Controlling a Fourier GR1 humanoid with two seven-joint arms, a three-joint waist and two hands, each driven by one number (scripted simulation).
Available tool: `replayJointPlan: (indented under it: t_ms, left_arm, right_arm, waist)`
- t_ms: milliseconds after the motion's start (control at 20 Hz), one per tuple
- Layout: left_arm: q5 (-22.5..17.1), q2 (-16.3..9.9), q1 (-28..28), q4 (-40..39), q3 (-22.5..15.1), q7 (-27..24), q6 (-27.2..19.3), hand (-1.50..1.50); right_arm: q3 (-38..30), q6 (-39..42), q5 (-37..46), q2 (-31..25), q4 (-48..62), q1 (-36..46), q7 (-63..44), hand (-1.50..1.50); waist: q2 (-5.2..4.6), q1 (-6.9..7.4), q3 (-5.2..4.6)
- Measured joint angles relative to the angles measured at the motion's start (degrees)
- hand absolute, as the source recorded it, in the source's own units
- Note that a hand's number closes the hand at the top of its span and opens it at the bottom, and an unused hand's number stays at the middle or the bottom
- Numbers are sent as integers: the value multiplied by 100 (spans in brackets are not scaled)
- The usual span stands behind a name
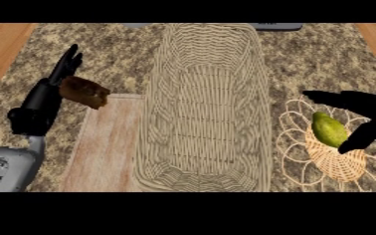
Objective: Pick the pear from the placemat and place it in the basket
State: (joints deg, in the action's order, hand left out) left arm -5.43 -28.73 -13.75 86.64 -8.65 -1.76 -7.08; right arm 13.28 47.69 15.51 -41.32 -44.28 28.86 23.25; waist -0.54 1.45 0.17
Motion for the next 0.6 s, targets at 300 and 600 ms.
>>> replayJointPlan:
  t_ms: [300,600]
  left_arm:
    - [103,116,15,73,3,53,-5,0]
    - [114,138,7,90,90,79,98,0]
  right_arm:
    - [347,-377,160,69,356,87,332,-150]
    - [629,-641,218,107,602,152,637,-150]
  waist:
    - [12,-3,-13]
    - [43,-9,-43]
